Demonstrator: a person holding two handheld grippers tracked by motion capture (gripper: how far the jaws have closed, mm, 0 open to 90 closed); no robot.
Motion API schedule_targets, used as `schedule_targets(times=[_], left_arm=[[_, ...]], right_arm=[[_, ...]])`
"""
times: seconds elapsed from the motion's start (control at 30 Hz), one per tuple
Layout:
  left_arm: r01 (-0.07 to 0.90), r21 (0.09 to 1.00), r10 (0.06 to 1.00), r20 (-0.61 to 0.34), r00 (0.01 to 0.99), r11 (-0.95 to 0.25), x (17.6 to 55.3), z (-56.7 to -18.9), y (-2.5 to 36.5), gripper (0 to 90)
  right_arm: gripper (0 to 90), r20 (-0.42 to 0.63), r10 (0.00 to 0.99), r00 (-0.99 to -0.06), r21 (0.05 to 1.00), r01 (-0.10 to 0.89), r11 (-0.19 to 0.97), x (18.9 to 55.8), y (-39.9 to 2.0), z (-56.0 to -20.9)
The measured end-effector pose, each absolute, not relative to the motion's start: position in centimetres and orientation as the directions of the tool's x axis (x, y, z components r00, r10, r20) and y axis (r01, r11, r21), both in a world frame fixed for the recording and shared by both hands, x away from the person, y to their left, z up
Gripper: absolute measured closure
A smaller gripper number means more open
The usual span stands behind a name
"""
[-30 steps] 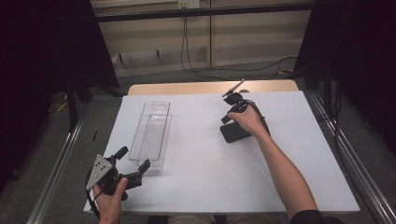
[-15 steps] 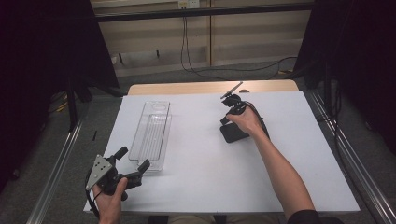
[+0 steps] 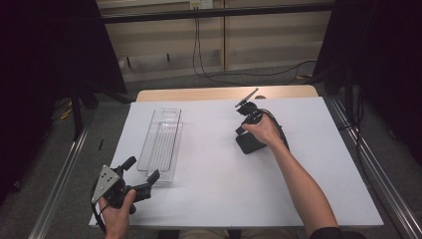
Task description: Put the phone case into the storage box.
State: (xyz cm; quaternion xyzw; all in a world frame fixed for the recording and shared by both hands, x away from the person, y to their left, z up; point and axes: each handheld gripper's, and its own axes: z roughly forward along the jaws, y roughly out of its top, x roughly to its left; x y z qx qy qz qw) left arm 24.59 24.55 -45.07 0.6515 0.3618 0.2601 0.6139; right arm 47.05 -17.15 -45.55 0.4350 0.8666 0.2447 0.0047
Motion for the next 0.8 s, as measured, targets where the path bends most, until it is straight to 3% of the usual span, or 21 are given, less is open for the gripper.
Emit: schedule_targets(times=[0.8], left_arm=[[0.152,0.988,0.794,-0.097,0.600,0.006,24.6,-45.1,24.5,2.6]], right_arm=[[90.0,0.192,0.762,-0.619,0.443,0.747,0.495,44.8,-18.9,-45.3]])
